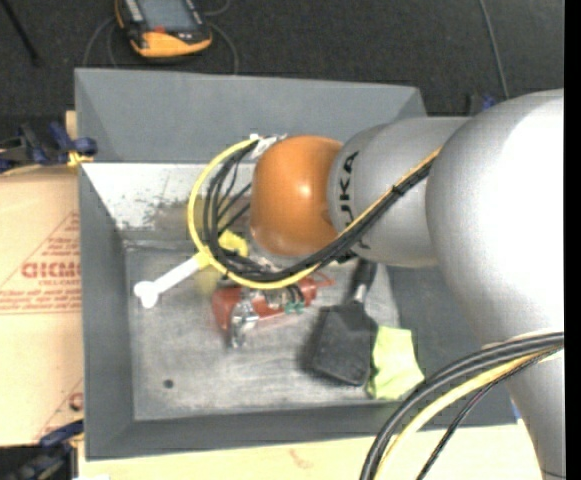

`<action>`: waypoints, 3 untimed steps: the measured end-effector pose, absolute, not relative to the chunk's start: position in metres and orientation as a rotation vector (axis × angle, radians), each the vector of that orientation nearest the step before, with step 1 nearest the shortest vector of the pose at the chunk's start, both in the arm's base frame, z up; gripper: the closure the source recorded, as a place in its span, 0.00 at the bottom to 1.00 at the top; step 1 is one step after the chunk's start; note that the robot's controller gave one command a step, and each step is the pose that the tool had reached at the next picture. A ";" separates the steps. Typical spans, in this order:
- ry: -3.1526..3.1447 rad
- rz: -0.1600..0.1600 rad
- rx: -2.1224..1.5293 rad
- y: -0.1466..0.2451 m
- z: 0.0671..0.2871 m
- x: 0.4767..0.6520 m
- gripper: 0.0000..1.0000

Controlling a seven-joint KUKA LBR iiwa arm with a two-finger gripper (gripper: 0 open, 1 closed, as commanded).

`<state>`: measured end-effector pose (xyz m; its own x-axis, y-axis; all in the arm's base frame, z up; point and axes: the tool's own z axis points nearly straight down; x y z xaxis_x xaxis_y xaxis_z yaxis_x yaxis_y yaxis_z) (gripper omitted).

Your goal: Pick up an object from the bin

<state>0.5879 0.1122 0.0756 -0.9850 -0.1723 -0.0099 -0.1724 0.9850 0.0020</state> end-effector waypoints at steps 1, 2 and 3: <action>3.103 -0.001 -0.449 0.103 0.114 0.579 1.00; 3.082 -0.001 -0.626 0.109 0.147 0.595 1.00; 3.120 0.002 -0.379 0.109 0.206 0.582 1.00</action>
Offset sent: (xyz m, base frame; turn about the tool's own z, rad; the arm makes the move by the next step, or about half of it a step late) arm 0.0345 0.0129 0.1335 -0.0649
